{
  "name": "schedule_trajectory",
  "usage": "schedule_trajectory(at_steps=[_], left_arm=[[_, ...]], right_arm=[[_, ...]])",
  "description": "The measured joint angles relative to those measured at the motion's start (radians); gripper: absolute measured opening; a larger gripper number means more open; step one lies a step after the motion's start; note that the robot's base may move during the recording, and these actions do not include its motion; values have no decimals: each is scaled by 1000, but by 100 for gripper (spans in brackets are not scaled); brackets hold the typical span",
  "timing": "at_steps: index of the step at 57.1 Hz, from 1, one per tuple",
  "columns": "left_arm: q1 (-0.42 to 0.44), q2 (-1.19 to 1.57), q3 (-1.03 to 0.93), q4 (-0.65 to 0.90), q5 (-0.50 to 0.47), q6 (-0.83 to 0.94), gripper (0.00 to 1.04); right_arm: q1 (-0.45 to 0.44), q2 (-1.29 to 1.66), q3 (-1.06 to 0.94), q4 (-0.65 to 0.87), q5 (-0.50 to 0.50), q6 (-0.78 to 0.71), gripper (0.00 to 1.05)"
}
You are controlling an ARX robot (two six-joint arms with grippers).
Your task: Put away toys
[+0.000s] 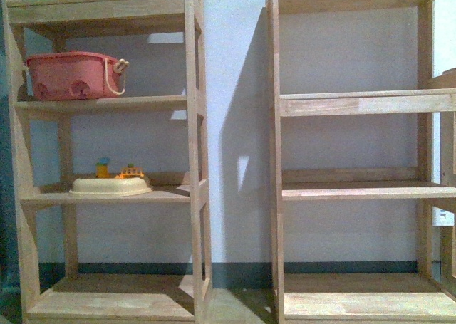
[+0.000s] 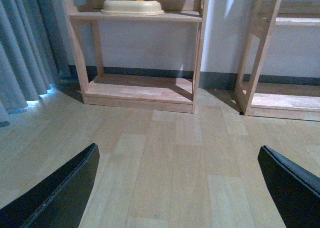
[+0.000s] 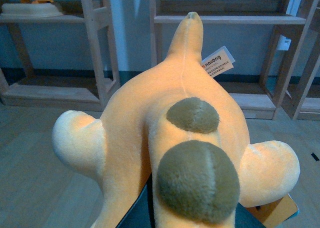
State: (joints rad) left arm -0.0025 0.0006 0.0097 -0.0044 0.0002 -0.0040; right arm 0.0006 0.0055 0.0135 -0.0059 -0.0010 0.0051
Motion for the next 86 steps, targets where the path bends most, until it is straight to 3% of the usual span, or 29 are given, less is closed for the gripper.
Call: schedule_trajectory(at_steps=[86], left_arm=[[0,0,0,0,0,0,99]], right_arm=[[0,0,0,0,0,0,10]])
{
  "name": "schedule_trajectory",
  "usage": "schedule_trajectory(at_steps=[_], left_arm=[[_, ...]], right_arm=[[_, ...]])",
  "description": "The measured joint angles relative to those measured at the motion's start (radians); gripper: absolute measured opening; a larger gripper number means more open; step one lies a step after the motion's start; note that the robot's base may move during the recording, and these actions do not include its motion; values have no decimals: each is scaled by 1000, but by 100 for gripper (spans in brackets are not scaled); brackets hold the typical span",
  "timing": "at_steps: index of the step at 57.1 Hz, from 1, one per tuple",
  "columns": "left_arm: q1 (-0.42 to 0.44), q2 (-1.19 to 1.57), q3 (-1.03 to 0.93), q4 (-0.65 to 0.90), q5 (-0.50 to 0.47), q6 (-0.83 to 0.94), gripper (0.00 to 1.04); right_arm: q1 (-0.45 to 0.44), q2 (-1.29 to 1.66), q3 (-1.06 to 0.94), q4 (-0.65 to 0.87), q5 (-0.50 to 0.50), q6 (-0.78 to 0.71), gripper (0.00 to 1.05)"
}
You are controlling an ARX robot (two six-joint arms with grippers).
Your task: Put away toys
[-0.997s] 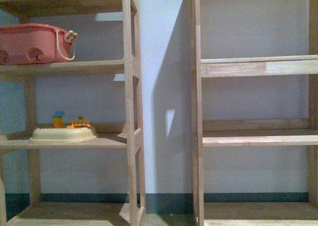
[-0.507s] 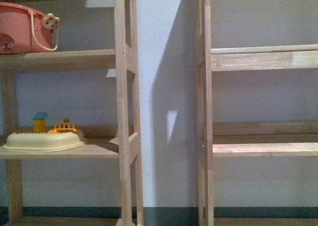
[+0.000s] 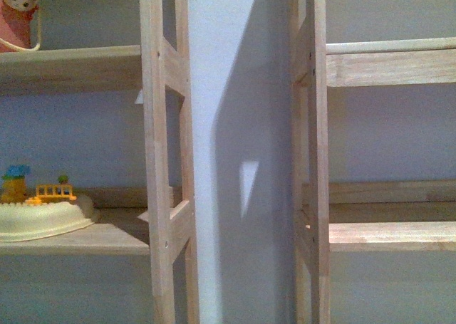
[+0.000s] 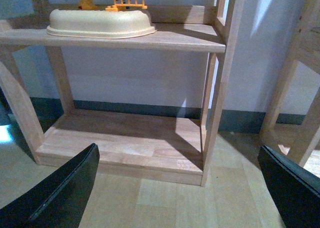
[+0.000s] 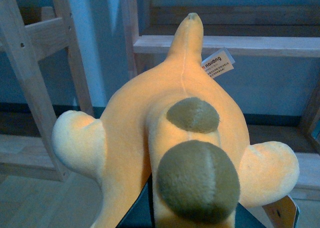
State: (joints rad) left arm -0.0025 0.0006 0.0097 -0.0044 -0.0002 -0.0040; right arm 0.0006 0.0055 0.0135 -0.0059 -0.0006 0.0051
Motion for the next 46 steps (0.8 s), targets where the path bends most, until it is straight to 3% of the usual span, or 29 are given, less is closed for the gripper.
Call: schedule_trajectory(at_steps=[46], left_arm=[[0,0,0,0,0,0,99]], right_arm=[[3,1,0,0,14,3,10]])
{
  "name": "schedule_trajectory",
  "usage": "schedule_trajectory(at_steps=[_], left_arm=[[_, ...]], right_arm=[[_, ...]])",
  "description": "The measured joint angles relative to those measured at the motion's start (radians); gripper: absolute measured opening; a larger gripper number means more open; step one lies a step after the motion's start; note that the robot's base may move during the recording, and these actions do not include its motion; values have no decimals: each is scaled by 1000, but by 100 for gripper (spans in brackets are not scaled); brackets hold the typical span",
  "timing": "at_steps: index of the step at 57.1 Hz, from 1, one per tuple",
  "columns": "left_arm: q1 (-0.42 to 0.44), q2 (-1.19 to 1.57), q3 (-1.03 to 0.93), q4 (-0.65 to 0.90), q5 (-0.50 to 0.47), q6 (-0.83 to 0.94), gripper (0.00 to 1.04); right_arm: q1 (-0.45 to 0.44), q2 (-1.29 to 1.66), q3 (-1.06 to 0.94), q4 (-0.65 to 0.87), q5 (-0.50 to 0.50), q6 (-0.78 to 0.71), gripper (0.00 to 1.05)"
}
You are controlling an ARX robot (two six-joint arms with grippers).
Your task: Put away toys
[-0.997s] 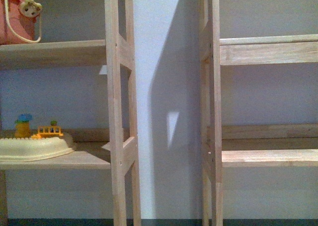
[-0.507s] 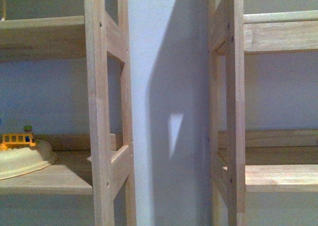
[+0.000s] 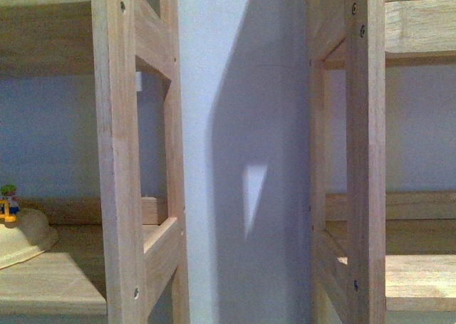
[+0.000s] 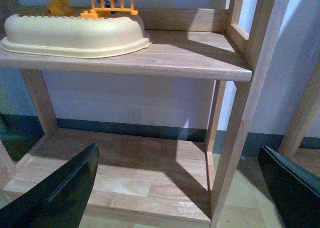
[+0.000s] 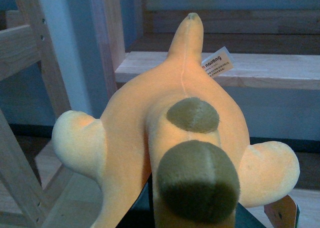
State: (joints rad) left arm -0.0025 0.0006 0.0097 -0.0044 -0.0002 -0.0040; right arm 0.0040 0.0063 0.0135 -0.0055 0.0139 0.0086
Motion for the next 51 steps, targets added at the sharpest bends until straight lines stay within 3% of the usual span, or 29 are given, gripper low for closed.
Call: schedule_trajectory(at_steps=[7,15,34,44,51], left_arm=[[0,0,0,0,0,0,99],[0,0,0,0,0,0,99],[0,0,0,0,0,0,99],[0,0,0,0,0,0,99],[0,0,0,0,0,0,99]], right_arm=[[52,22,2,11,168,26,10],[70,100,61,43,214,-8,10],[-179,431,609,100,29,-78,10],[-266,533,790,110,-44,-76,10],[-404,622,933,116,-167,-39,10]])
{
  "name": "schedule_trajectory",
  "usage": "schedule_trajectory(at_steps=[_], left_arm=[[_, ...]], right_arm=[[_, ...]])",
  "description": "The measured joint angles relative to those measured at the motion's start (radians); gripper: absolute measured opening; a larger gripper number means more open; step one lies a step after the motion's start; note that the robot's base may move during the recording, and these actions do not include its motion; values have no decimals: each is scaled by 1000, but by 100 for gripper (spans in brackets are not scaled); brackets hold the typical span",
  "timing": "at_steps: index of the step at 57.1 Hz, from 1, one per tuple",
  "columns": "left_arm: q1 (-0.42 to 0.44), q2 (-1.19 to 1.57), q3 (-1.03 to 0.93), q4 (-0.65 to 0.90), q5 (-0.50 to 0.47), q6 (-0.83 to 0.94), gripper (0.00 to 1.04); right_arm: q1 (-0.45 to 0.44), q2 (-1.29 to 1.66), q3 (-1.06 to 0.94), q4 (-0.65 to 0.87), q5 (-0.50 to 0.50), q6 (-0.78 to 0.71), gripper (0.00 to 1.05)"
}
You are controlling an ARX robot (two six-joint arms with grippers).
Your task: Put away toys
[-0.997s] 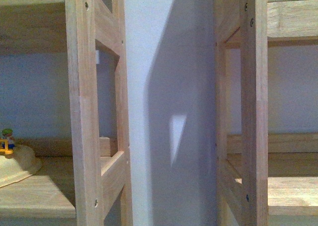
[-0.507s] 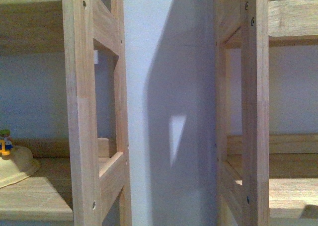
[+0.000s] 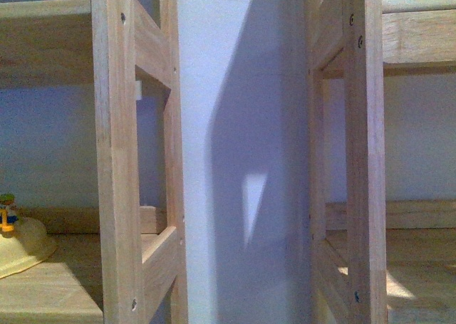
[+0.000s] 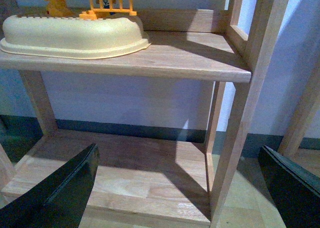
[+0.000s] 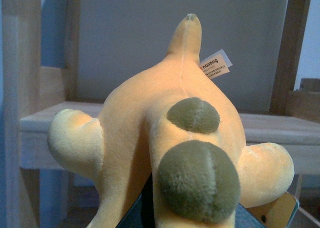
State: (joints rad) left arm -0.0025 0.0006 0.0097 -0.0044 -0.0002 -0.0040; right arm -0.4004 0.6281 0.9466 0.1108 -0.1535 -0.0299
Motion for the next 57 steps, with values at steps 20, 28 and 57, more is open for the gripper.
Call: schedule_trajectory(at_steps=[20,28,57], left_arm=[[0,0,0,0,0,0,99],[0,0,0,0,0,0,99],[0,0,0,0,0,0,99]], right_arm=[[-422,283,395,58,-376,233,10],[-422,378,506,62,-405,304,10],[-168,718,757,53,-397,397,10]])
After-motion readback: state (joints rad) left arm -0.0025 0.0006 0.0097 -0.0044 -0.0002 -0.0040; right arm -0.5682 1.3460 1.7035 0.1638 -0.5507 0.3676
